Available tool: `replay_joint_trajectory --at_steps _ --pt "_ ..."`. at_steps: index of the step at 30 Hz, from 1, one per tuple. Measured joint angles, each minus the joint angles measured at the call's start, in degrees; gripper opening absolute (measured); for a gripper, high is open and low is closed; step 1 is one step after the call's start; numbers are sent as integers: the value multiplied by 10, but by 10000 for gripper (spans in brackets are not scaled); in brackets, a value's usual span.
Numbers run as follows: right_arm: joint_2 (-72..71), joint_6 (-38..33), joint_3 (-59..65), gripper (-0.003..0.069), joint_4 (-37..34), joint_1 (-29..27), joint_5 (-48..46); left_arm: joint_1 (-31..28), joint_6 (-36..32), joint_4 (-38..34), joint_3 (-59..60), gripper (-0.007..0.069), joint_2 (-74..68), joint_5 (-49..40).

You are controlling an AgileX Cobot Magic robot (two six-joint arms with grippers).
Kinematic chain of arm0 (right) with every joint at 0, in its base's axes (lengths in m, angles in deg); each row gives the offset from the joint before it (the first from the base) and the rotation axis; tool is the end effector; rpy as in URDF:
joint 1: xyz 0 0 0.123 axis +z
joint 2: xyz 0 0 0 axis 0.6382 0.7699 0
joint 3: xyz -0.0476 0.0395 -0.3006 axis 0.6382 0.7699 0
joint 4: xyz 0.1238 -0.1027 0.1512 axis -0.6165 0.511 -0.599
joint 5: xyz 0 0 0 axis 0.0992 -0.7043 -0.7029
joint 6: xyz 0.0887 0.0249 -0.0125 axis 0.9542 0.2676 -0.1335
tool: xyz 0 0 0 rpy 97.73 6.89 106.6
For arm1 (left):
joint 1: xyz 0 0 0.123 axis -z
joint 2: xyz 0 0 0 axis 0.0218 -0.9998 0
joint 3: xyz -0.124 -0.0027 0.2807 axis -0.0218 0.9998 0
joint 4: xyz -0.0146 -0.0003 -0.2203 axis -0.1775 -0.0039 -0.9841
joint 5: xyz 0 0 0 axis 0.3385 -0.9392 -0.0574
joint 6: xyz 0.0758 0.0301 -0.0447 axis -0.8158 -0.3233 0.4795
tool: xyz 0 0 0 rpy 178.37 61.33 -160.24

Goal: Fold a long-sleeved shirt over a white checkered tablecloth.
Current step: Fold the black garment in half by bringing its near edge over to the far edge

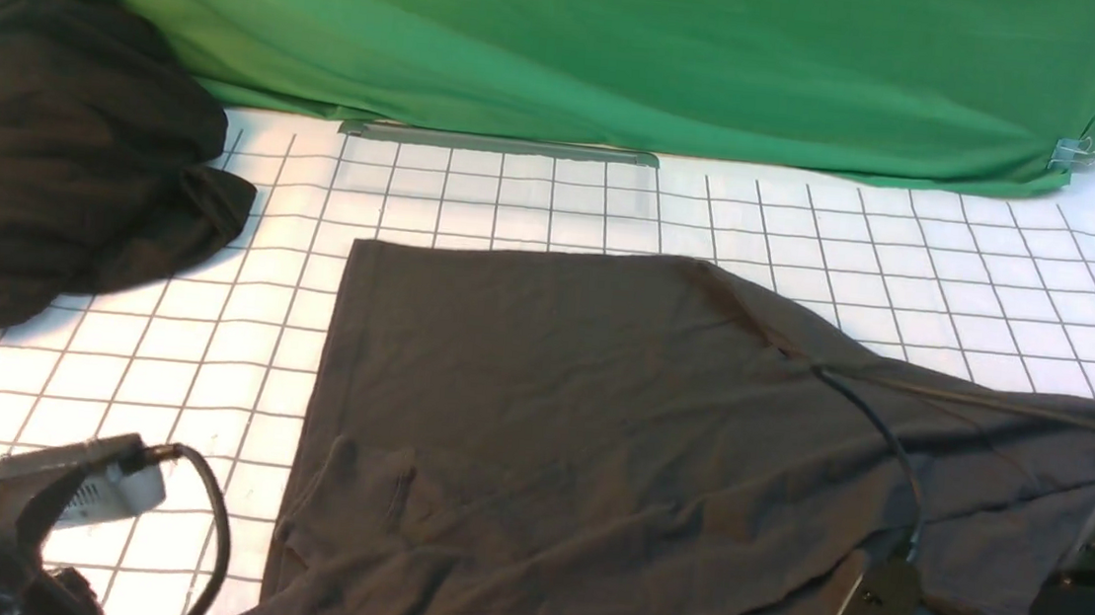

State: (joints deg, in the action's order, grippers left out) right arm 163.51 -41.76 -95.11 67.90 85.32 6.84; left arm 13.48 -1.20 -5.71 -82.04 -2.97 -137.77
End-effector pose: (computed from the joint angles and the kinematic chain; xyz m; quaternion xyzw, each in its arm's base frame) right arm 0.1249 0.1145 0.2425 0.4442 -0.8942 0.0551 0.0065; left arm 0.1002 -0.0580 0.2679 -0.0100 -0.9802 0.1976 0.0064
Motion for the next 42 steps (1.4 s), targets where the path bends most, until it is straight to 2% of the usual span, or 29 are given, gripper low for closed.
replay_joint_trajectory --at_steps 6,7,10,11,18,23,33,42 --pt "-2 -1 -43 38 34 -1 -10 0 4 7 -47 18 4 17" --pt "-2 -1 -73 35 58 -3 -8 0 17 16 -78 18 -2 30" --pt "1 -1 -106 35 77 -15 1 0 27 22 -111 18 -19 54" --pt "10 -2 -135 35 86 -35 14 0 30 26 -133 18 -45 73" --pt "91 -18 -217 35 89 -114 72 -12 38 43 -229 18 -180 120" --pt "170 -23 -294 35 90 -162 105 -32 42 34 -347 18 -291 127" --pt "269 -29 -388 36 91 -204 115 -34 78 40 -488 18 -406 109" --pt "321 -29 -420 41 91 -221 157 -34 114 52 -509 37 -466 142"
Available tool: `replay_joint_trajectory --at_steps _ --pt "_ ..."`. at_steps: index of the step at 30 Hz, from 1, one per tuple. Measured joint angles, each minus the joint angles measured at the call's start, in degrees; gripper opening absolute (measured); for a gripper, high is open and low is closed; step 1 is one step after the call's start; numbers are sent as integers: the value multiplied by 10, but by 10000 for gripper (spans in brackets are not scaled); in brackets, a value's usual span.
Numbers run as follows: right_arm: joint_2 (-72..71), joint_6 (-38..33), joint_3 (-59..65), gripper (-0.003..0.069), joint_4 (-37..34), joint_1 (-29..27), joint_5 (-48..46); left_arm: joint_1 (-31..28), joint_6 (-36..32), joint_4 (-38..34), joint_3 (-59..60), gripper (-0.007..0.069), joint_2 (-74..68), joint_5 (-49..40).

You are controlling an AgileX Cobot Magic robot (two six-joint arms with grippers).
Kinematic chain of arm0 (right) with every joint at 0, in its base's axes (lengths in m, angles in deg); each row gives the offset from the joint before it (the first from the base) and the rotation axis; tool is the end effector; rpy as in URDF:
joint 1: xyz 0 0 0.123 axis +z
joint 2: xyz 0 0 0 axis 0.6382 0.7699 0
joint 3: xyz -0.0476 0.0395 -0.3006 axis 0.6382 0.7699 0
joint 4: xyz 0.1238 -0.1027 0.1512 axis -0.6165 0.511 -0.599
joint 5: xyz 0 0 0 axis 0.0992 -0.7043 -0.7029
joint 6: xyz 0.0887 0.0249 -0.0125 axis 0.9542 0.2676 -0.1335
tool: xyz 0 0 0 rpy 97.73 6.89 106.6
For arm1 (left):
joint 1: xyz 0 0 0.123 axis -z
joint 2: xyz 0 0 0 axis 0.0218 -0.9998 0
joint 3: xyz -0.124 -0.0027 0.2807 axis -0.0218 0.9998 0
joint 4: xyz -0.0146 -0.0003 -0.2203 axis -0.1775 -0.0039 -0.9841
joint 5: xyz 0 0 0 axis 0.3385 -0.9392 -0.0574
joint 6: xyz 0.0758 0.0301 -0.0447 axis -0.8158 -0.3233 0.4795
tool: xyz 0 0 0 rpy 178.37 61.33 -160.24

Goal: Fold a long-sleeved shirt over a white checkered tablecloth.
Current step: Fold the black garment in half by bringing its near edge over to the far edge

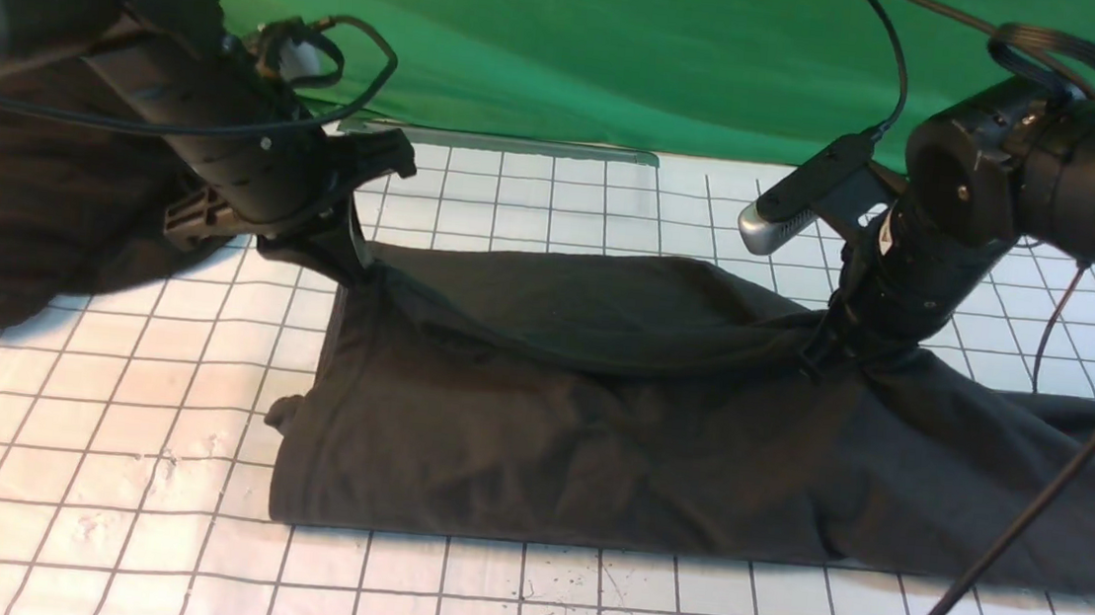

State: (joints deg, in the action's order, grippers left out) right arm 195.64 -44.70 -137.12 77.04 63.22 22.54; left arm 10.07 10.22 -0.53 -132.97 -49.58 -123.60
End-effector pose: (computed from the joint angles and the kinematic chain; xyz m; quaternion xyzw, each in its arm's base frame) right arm 0.3648 0.1395 0.2540 -0.3263 0.9180 -0.0847 0.2089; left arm 0.3759 -0.0831 0.2764 -0.1127 0.9664 -0.1805 0.1441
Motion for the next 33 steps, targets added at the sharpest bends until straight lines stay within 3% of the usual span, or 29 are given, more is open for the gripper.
replay_joint_trajectory --at_steps 11,21,27,33 --pt "33 0 -29 47 -2 -7 51 -39 21 -20 -59 67 -45 21" --pt "87 10 -72 67 -2 -14 80 -46 0 -37 -63 67 -94 56" --pt "100 13 -72 95 -2 -14 85 -47 -82 -49 -79 71 -96 -37" --pt "100 13 -72 113 -2 -14 88 -40 -89 -31 -82 99 -96 -118"
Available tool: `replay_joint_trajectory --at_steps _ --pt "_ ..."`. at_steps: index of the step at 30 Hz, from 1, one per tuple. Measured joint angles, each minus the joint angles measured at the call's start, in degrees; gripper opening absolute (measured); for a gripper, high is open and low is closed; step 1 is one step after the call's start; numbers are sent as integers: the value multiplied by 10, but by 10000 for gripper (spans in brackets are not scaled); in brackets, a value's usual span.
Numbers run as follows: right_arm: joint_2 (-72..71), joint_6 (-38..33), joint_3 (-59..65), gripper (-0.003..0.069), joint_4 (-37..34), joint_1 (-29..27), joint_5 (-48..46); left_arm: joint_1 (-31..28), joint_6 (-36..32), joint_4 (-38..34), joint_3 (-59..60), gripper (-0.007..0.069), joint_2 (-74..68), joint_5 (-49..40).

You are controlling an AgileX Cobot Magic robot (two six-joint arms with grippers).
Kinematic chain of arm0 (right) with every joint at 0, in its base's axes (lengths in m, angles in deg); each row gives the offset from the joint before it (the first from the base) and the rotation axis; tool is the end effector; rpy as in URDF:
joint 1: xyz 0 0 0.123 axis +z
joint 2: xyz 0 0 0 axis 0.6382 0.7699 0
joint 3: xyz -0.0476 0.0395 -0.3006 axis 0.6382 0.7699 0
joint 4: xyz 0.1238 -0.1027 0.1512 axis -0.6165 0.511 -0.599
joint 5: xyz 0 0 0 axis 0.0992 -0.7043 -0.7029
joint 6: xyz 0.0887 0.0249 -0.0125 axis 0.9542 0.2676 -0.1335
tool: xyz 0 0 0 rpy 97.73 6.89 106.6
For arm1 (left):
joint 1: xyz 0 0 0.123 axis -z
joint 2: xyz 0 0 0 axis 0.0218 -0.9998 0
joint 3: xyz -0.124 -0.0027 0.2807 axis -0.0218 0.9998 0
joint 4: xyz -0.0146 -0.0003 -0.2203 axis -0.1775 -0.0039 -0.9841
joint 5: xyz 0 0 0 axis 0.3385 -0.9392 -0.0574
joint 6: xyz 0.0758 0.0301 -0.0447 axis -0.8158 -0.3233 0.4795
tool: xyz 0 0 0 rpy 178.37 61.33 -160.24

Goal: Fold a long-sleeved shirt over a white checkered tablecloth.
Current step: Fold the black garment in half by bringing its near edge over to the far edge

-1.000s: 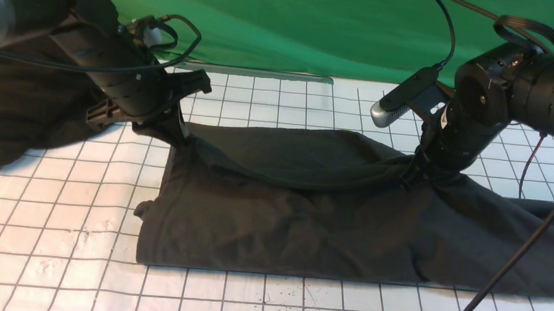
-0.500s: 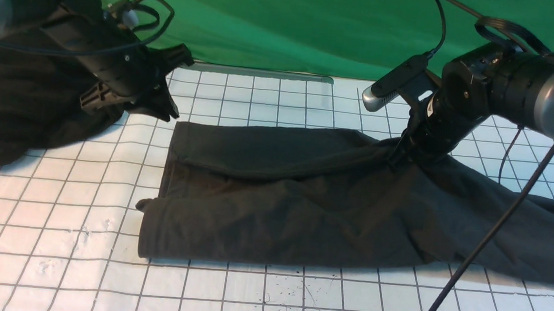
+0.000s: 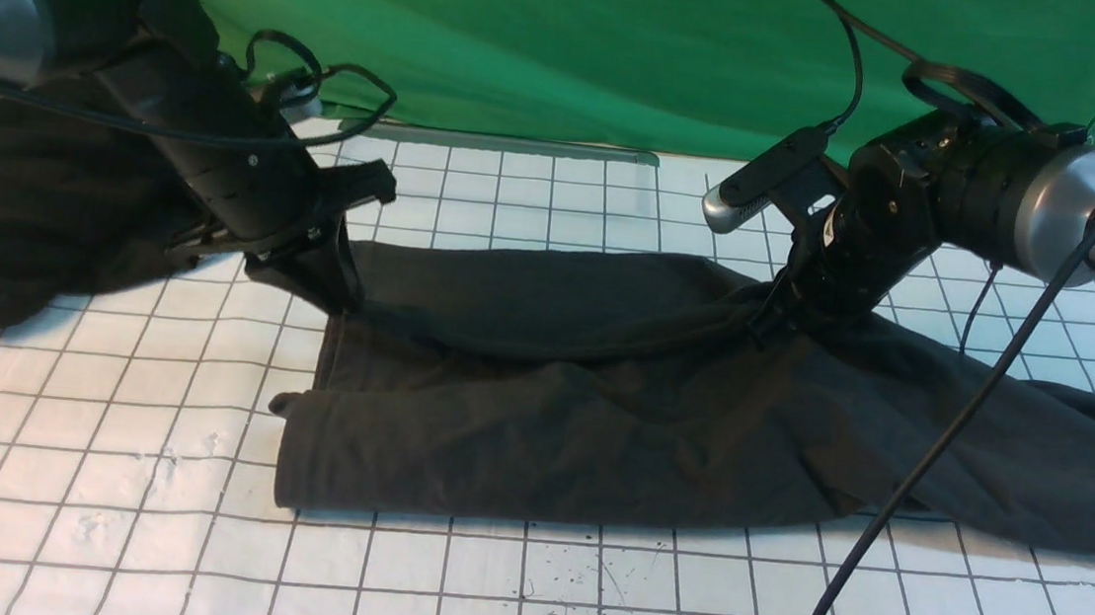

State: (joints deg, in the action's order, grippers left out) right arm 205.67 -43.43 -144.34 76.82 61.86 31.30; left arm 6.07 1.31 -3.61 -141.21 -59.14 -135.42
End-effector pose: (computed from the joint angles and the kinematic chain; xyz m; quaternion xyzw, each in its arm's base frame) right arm 0.4140 0.1528 0.2187 -0.3121 0.9120 -0.0681 0.2572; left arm 0.4032 -0.0661 0.2424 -0.0669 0.9792 -0.1852 0.0490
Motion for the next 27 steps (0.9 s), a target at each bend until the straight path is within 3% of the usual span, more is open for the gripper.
replay_joint_trajectory --at_steps 7,13,18,22,27 --pt "0 0 0 124 1 0 0 25 3 58 0 210 0 16" --pt "0 0 0 135 1 0 0 32 3 60 0 364 -2 66" --pt "0 0 0 142 1 0 0 32 3 53 0 392 -20 93" --pt "0 0 0 145 1 0 0 32 0 32 0 353 -39 135" --pt "0 3 0 150 1 0 0 32 -2 26 0 118 -48 151"
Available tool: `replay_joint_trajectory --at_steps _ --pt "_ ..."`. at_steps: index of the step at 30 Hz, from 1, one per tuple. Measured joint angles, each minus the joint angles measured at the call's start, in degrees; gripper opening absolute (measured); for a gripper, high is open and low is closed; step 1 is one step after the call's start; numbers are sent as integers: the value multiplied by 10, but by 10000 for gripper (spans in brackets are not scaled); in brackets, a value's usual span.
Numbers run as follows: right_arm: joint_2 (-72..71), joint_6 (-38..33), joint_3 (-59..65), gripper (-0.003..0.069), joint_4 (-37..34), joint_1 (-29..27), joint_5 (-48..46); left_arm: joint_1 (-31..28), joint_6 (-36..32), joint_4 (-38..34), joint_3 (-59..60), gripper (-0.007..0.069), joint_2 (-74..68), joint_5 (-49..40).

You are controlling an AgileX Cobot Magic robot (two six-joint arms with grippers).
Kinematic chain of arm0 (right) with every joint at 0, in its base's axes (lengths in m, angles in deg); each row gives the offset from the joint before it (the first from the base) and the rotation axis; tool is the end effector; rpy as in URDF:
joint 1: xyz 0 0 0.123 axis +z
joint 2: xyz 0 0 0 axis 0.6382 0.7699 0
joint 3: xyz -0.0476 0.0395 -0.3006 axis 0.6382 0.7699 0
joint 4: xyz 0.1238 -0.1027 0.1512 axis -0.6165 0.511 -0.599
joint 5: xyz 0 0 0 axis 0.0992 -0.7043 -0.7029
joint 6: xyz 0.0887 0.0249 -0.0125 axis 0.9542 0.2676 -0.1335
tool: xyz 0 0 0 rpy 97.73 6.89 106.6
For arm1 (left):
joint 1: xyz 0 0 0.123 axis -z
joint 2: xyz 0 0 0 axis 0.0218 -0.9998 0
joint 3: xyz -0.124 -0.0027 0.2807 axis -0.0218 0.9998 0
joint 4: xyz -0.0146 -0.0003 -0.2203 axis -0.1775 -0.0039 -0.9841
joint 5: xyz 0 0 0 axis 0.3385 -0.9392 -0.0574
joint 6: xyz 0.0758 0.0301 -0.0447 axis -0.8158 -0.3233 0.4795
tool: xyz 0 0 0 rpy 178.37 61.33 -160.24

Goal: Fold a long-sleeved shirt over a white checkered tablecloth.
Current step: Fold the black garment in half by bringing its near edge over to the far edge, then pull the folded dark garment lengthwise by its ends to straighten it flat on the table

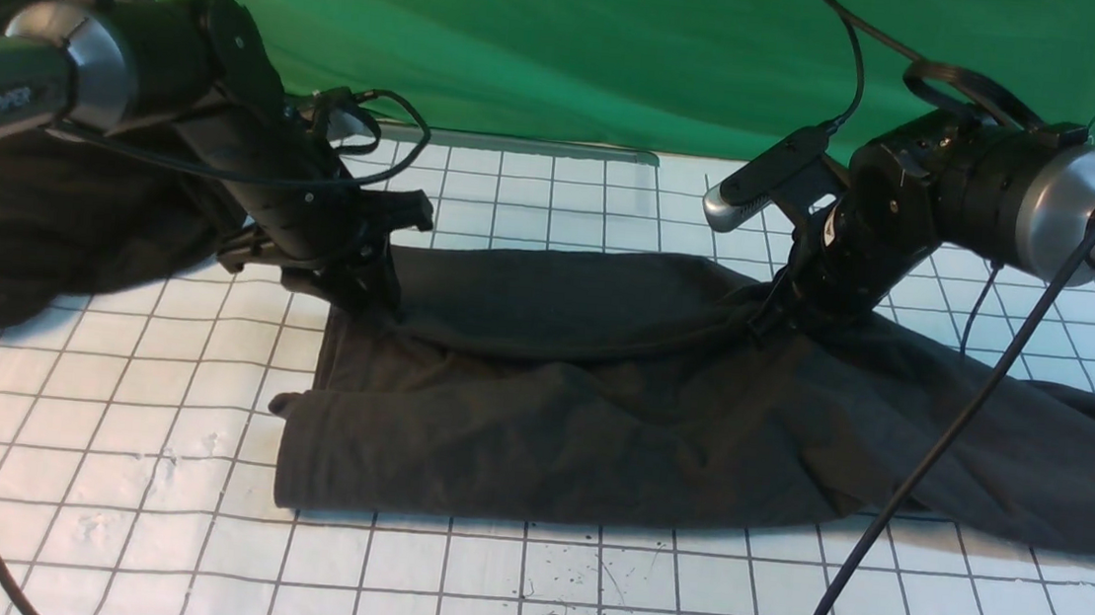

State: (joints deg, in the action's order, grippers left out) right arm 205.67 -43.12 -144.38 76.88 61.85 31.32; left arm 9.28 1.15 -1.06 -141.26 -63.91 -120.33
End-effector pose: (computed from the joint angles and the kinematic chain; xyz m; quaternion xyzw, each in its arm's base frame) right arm 0.4142 0.1528 0.2189 -0.3098 0.9126 -0.0678 0.2579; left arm 0.4316 -0.0851 0.2106 -0.0568 0.9757 -0.1621 0.1359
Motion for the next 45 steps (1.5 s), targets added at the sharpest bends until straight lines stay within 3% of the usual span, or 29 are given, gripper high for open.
replay_joint_trajectory --at_steps 3,7,9,11,19,24,30,33,36,38,40,41,43,44,45 --pt "0 6 0 153 0 0 -1 -2 -1 0 -3 22 1 -4" --pt "0 10 -6 120 -1 0 -12 -9 -1 -4 -24 15 6 -21" --pt "0 10 -27 38 -1 0 -33 -24 5 -8 -58 15 12 -34" --pt "0 10 -40 32 -1 0 -39 -31 8 -10 -72 15 15 -37" --pt "1 11 -71 31 -1 0 -15 -47 35 -12 -91 15 17 -34" --pt "22 11 -73 74 0 0 16 -46 41 -13 -91 15 17 -13" --pt "44 16 -74 342 1 0 20 -46 55 -13 -91 36 17 4" --pt "40 26 -93 475 4 0 11 -47 64 -13 -91 99 17 24" --pt "27 35 -127 508 4 0 -22 -55 67 -13 -96 199 17 28" --pt "16 40 -153 494 2 0 -55 -69 67 -13 -110 265 18 13" --pt "8 40 -174 434 2 0 -87 -77 67 -13 -122 305 21 1" --pt "0 41 -196 339 -5 0 -134 -89 66 -13 -141 351 27 -26" --pt "-5 40 -207 155 -46 0 -185 -97 53 -13 -160 361 37 -69" --pt "-5 35 -208 92 -78 0 -208 -98 39 -13 -166 346 42 -95" --pt "-5 31 -208 74 -92 0 -220 -98 33 -13 -167 340 43 -100"
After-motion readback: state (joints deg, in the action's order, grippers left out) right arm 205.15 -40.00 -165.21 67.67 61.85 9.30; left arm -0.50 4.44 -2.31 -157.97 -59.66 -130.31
